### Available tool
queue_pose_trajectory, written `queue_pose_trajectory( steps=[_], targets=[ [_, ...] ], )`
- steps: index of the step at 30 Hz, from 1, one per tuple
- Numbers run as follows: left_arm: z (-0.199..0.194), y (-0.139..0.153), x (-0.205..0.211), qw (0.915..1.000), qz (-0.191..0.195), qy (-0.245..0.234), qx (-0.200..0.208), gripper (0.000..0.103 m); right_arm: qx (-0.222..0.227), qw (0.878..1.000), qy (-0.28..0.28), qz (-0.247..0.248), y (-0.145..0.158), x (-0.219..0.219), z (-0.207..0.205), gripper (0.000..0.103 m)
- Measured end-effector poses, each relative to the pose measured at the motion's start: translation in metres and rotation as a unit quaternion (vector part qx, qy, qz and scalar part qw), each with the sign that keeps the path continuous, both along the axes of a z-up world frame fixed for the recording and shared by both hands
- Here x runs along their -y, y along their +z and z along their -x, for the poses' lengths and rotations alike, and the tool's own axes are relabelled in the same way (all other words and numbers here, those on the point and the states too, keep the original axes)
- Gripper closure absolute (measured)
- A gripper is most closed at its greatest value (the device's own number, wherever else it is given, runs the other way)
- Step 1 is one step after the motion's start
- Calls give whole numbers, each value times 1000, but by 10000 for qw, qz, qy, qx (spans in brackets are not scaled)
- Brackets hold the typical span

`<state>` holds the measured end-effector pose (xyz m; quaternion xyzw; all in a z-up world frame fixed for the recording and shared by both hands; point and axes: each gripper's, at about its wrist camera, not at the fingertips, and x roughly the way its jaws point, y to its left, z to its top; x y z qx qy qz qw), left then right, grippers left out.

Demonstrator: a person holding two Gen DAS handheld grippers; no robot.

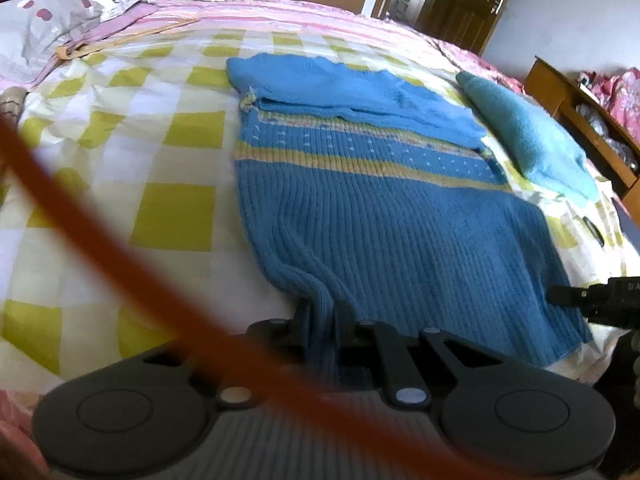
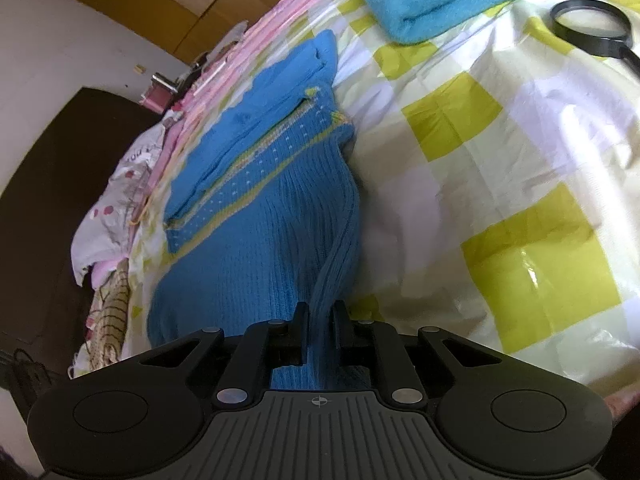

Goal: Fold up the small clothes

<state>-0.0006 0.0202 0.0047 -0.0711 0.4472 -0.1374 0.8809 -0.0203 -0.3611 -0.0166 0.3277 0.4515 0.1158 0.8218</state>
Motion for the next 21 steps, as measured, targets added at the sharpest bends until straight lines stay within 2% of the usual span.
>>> queue_pose_trajectory(
  steps=[1,10,14,21],
  targets=[
    [-2,-1,1,10000,-16,-20,-24,86,-12,10000,63,25,0,-2,-2,87],
    [-6,0,-3,9998,-44,-96,-183,85,-102,9999,128,-19,1,-3,-10,87],
    [-5,0,-2,9997,-141,-116,-173,85,28,9998,107,174,6,-5,-6,91],
    [2,0,-10,9996,-93,83,-234,85,127,9998,-14,-161,13,1,2,94]
  ],
)
